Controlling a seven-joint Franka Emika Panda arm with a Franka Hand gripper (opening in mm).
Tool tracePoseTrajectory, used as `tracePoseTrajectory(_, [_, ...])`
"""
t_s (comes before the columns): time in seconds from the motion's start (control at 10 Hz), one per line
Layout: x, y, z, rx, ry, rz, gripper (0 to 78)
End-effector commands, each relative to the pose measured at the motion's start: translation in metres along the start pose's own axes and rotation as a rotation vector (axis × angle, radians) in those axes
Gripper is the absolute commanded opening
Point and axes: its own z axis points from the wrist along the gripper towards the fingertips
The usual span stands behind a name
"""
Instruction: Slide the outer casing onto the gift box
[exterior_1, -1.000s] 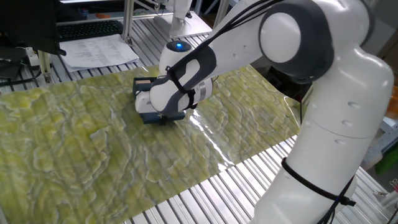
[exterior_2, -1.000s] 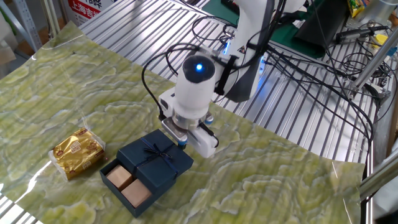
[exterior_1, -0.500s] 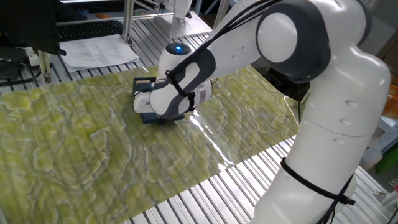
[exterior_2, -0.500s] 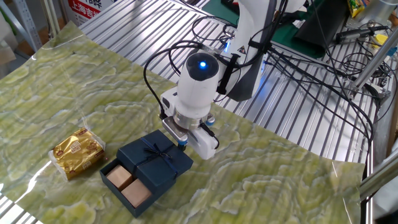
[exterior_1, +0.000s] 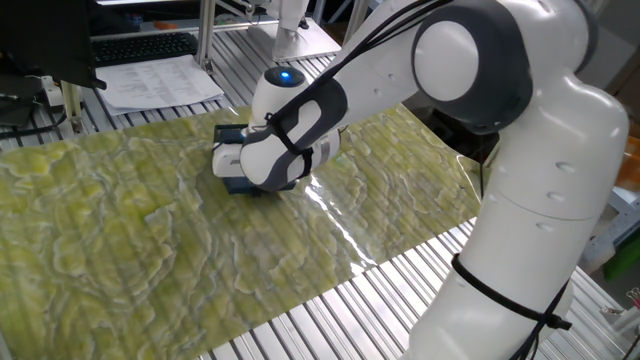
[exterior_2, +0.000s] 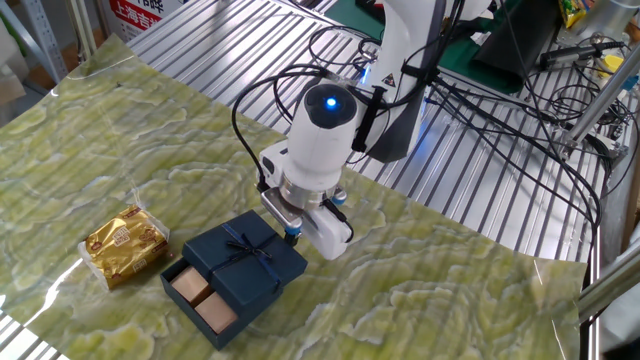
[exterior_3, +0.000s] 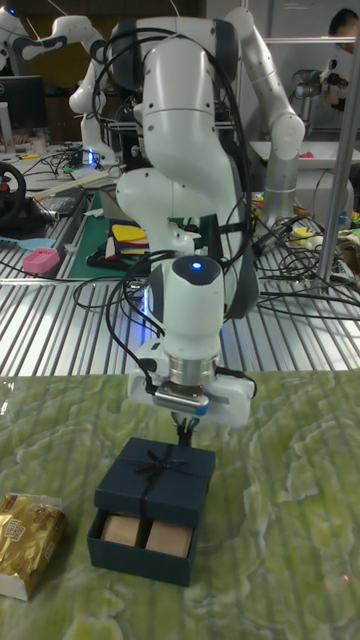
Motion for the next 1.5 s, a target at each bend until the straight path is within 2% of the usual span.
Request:
tracePoseTrajectory(0.1, [-0.008,0.005,-0.016,-0.006,-0.027,0.011,0.0])
tracePoseTrajectory(0.2, [-0.009,0.005,-0.017,-0.006,-0.028,0.012,0.0])
tracePoseTrajectory(0.4, [-0.020,0.012,-0.029,-0.017,-0.090,0.044,0.0])
tracePoseTrajectory(0.5, [-0.025,0.014,-0.034,-0.015,-0.101,0.050,0.0])
tracePoseTrajectory(0.7, [-0.028,0.015,-0.040,-0.002,-0.101,0.051,0.0])
tracePoseTrajectory(0.9, [-0.004,-0.003,-0.042,0.030,-0.009,0.042,0.0])
tracePoseTrajectory(1.0, [-0.002,-0.004,-0.042,0.034,0.001,0.040,0.0])
tracePoseTrajectory(1.1, [0.006,-0.011,-0.040,0.062,0.059,0.028,0.0])
tracePoseTrajectory(1.2, [0.011,-0.015,-0.039,0.082,0.087,0.010,0.0])
tracePoseTrajectory(1.4, [0.015,-0.017,-0.031,0.082,0.096,0.000,0.0])
tracePoseTrajectory(1.5, [0.014,-0.014,-0.021,0.080,0.095,-0.003,0.0])
